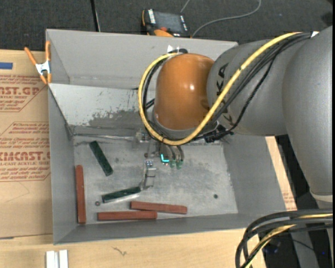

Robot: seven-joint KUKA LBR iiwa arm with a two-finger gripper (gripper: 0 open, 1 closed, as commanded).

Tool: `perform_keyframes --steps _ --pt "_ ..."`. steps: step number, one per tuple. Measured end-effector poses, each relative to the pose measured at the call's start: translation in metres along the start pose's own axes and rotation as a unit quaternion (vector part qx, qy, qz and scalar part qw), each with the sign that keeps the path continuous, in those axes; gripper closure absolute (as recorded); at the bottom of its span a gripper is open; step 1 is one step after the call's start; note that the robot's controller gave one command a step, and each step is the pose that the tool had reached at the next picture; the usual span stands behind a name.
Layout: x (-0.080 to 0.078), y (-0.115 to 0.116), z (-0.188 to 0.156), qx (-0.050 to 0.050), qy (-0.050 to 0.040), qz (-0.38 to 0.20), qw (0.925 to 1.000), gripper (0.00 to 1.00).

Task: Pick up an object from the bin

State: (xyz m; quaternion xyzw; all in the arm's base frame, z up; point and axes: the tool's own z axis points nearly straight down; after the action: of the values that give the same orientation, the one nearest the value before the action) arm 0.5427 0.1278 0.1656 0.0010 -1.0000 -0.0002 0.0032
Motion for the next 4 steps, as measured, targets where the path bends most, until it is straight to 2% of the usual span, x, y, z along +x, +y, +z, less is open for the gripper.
perform_keyframes --steps 1,2,3,4 --pt "0.039 -0.028 0.100 0.001 0.0007 -0.041 0.9992 0.00" --pt "0.054 -0.010 0.096 0.000 -0.0036 -0.065 0.9979 0.00" --pt "0.057 -0.049 0.095 0.000 -0.0067 -0.077 0.9970 0.00" --pt "0.059 -0.047 0.093 0.000 -0.0016 -0.079 0.9969 1.00"
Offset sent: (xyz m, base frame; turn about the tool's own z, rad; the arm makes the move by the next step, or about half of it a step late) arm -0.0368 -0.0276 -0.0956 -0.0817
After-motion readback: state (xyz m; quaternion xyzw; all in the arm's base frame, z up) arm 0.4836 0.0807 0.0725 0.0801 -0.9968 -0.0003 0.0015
